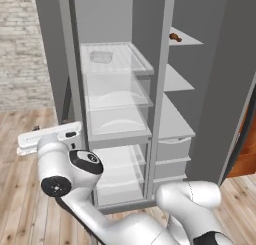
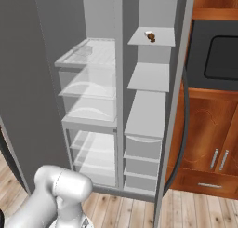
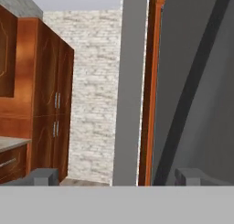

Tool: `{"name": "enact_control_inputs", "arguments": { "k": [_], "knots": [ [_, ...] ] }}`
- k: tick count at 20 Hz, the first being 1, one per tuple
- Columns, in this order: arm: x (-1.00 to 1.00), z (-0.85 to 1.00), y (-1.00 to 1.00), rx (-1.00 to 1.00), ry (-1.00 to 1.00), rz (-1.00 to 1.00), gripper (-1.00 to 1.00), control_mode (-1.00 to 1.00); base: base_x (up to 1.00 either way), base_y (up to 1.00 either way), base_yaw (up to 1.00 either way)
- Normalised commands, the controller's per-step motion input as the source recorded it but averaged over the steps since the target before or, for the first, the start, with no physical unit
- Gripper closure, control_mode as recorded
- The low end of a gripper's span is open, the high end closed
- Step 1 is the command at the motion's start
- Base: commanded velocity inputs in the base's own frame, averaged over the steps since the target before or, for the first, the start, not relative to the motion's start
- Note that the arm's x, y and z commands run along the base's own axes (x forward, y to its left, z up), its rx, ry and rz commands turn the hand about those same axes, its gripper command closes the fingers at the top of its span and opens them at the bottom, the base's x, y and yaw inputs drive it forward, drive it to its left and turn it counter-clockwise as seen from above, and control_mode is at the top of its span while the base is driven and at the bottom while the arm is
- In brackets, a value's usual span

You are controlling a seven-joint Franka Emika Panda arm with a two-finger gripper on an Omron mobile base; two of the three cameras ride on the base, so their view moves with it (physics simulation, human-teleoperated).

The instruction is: There's a chicken drumstick in the fridge that needs to be moved to the freezer for freezing. Pick up the chicken drumstick from the fridge, place it on any shelf in the freezer, and close the fridge and freezer doors when done.

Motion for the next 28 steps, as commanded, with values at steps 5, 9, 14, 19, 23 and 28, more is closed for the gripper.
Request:
{"name": "enact_control_inputs", "arguments": {
  "k": [5,9,14,19,23,28],
  "knots": [
    [-0.02,-0.14,0.08,0.00,-0.12,-0.03,-1.00,-1.00,0.00,0.00,0.00],
    [0.06,-0.16,0.08,0.00,-0.07,-0.06,-1.00,-1.00,0.00,0.00,0.00],
    [0.43,-0.35,0.11,0.00,0.00,-0.06,-1.00,-1.00,0.00,0.00,0.00],
    [0.26,-0.32,0.30,0.00,-0.01,-0.02,-1.00,-1.00,0.00,0.00,0.00],
    [0.21,-0.28,0.37,0.00,-0.03,-0.01,-1.00,-1.00,0.00,0.00,0.00],
    [0.06,-0.22,0.41,0.00,-0.09,0.00,-1.00,-1.00,0.00,0.00,0.00]
  ]
}}
